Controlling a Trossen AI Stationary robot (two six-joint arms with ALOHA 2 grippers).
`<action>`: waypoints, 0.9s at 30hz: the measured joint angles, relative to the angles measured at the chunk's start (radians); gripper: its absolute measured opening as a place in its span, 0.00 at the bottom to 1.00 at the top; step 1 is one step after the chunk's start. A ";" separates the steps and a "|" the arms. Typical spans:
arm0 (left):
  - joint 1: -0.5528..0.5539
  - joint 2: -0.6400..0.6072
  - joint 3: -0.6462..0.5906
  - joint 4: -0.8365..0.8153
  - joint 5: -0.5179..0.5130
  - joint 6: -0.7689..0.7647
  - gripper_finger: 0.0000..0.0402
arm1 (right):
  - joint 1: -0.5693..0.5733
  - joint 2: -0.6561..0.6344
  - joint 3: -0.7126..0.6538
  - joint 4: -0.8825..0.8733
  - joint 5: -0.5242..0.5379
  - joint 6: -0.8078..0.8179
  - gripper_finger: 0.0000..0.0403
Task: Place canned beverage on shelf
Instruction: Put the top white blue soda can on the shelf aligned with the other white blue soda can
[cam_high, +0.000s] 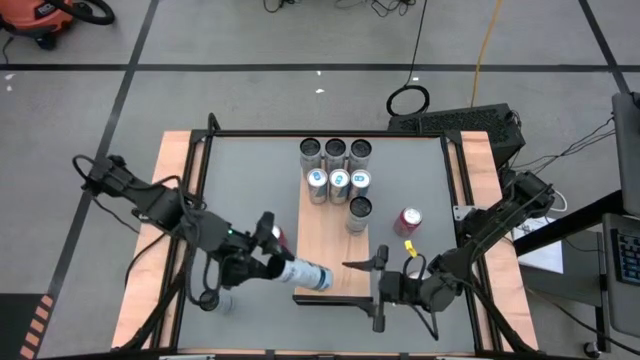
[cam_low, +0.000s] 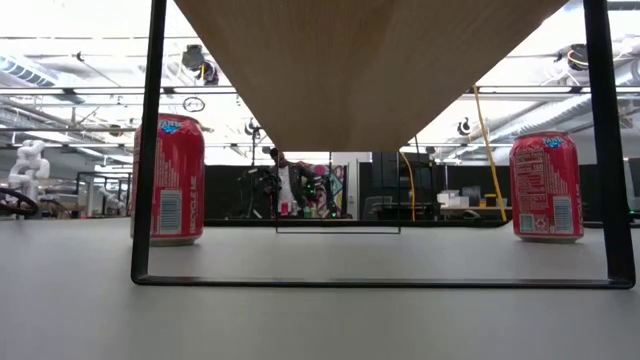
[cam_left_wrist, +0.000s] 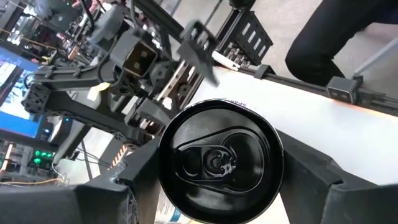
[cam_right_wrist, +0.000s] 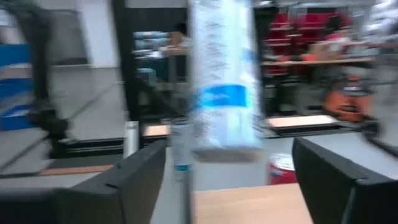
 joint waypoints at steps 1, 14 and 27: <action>0.000 0.009 0.000 0.006 0.000 0.001 0.60 | -0.006 0.000 0.000 0.000 -0.038 0.009 0.75; -0.012 0.099 -0.001 0.130 0.017 0.161 0.60 | -0.076 0.001 0.000 -0.026 -0.191 0.043 0.84; -0.012 0.121 -0.001 0.141 -0.010 0.188 0.60 | -0.115 0.004 0.000 -0.091 -0.345 0.092 0.71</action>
